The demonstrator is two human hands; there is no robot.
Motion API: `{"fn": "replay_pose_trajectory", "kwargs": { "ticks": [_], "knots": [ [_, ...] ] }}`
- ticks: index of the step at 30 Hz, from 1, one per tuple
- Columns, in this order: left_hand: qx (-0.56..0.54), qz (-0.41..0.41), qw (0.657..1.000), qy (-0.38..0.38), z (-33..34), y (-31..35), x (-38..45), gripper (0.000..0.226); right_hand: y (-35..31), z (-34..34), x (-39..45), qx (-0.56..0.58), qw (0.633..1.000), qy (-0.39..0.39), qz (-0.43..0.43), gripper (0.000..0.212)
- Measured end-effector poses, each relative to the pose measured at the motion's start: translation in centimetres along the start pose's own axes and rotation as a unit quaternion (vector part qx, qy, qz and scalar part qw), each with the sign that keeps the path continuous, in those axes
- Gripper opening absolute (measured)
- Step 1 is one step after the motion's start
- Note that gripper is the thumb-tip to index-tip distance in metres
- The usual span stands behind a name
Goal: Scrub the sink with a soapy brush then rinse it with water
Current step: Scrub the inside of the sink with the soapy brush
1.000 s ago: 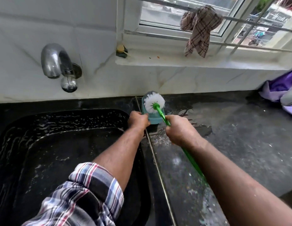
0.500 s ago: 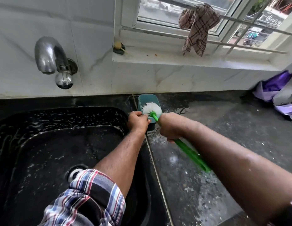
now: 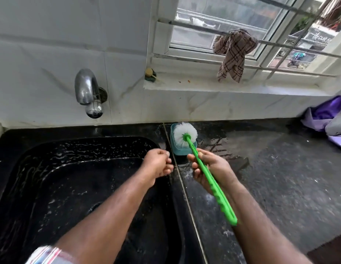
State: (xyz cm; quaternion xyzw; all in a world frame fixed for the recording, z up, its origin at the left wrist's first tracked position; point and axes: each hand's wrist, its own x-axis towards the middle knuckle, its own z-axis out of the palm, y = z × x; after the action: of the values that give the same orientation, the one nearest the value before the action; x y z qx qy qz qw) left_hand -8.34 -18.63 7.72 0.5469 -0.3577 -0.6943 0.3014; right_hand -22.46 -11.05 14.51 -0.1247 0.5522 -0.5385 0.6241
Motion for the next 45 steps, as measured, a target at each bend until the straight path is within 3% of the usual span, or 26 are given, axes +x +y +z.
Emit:
{"fn": "replay_pose_trajectory", "kwargs": {
  "ticks": [8,11,15,17,20,25,28,30,33,37,39,42,45],
  "knots": [
    [0.051,-0.015,0.987,-0.152,-4.9,-1.5,-12.8,0.045,7.6,3.3,-4.3,0.115,0.987,-0.109,0.01,0.032],
    [0.048,-0.002,0.99,-0.132,-6.8,-2.5,-14.5,0.025,10.8,5.5,-5.5,0.07,0.988,-0.134,0.015,0.036],
    [0.044,-0.047,0.997,-0.037,-10.9,-5.5,-13.5,0.014,13.2,5.4,-6.1,-0.103,0.994,-0.04,-0.003,0.03],
    [0.11,-0.064,0.992,0.004,-12.7,-7.3,-11.8,0.016,13.6,3.9,-6.8,-0.108,0.994,-0.012,0.015,0.03],
    [0.285,-0.014,0.958,0.012,-12.8,-8.9,-8.2,0.017,14.2,1.9,-8.2,-0.117,0.993,0.016,0.03,0.034],
    [0.519,0.058,0.845,-0.11,-12.7,-11.2,-10.5,0.019,15.6,-0.2,-9.5,-0.115,0.992,0.036,0.038,0.034],
    [0.493,0.073,0.839,-0.22,-15.5,-13.8,-19.1,0.026,15.9,-1.1,-9.6,-0.094,0.994,0.05,0.037,0.034],
    [0.479,0.072,0.842,-0.238,-16.3,-14.6,-21.3,0.026,16.0,-1.3,-9.4,-0.08,0.994,0.061,0.038,0.034],
    [0.502,0.074,0.842,-0.182,-15.0,-13.8,-17.0,0.018,15.7,-1.0,-8.8,-0.073,0.994,0.068,0.038,0.034],
    [0.495,0.093,0.863,-0.041,-11.3,-9.4,-7.7,0.02,14.6,-1.1,-8.3,-0.061,0.996,0.067,0.018,0.034],
    [0.506,0.109,0.855,-0.022,-10.9,-7.9,-6.4,0.022,14.5,-1.8,-8.2,-0.064,0.996,0.066,0.015,0.034],
    [0.542,0.147,0.822,-0.09,-12.6,-9.5,-10.2,0.021,14.5,-2.9,-8.1,-0.054,0.996,0.064,0.017,0.036],
    [0.51,0.142,0.826,-0.193,-14.7,-11.9,-18.4,0.025,14.2,-3.5,-7.7,-0.043,0.996,0.073,0.019,0.036]
  ]
}}
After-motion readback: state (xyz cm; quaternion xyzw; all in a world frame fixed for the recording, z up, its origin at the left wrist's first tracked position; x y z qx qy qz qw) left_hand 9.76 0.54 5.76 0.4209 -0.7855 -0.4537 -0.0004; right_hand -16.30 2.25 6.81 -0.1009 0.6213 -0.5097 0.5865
